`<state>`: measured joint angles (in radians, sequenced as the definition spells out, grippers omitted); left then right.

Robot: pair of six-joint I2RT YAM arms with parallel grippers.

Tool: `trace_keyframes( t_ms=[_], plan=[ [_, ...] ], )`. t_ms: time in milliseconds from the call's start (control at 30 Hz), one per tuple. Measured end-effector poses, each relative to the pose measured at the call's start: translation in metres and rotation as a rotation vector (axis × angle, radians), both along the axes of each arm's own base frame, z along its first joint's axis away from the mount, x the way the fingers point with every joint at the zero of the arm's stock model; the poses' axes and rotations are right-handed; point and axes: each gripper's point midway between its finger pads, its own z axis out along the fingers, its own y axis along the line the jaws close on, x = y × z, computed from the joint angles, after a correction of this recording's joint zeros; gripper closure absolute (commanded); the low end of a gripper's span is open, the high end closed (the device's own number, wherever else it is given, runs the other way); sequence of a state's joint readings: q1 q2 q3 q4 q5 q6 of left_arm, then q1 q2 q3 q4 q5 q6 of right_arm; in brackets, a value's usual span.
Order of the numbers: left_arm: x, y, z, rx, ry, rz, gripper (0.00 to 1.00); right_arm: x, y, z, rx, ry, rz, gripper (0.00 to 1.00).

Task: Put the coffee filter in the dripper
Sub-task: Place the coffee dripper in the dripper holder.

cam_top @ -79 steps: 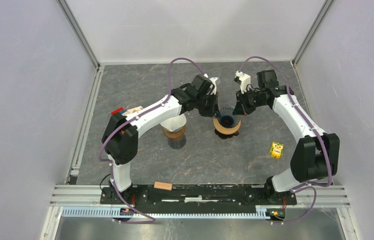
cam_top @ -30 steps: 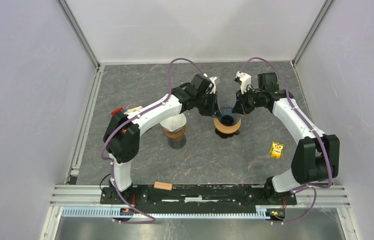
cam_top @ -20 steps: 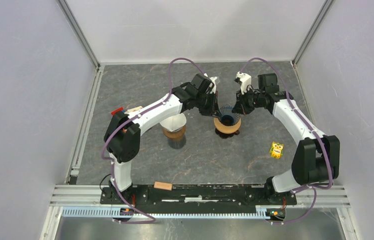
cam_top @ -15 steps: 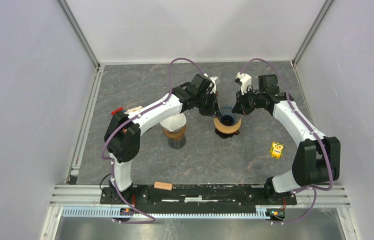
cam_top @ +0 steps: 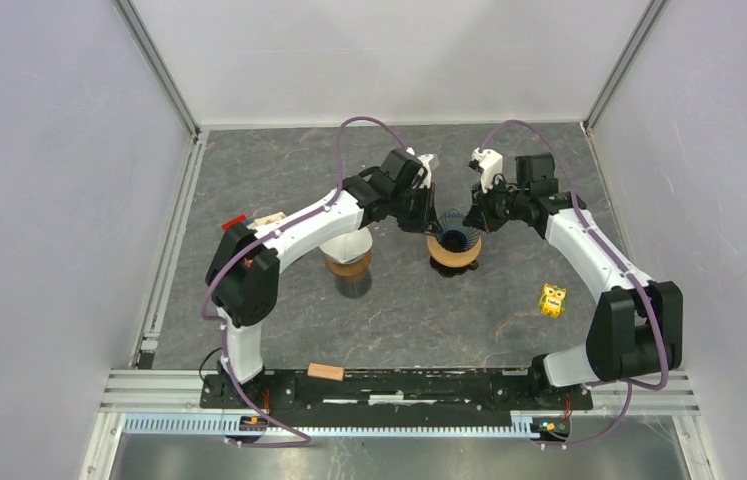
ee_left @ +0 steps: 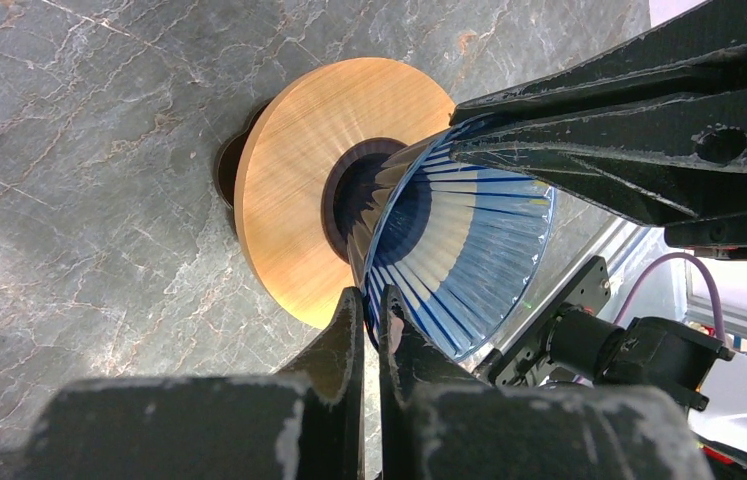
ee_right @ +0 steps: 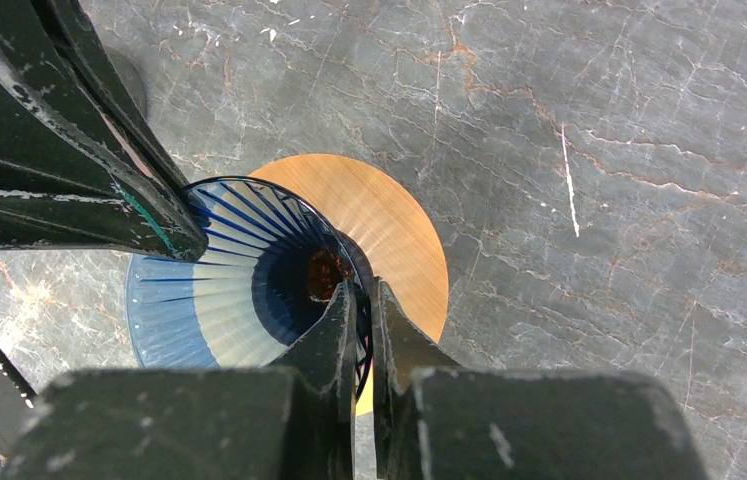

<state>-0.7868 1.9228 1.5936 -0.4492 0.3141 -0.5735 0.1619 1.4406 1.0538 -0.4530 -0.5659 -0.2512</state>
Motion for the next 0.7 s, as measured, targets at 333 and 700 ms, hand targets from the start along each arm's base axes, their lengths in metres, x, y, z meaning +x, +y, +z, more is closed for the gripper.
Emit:
trace_keyframes(
  t_ms=[333, 700],
  plan=[
    [-0.0004, -0.0005, -0.0008, -0.007, -0.014, 0.001, 0.98, 0.0001, -0.0001, -0.0021, -0.009, -0.029, -0.004, 1.0],
    [-0.0007, -0.001, -0.0011, -0.002, -0.034, 0.01, 0.98, 0.0004, -0.0003, -0.004, -0.003, -0.075, -0.007, 1.0]
  ],
)
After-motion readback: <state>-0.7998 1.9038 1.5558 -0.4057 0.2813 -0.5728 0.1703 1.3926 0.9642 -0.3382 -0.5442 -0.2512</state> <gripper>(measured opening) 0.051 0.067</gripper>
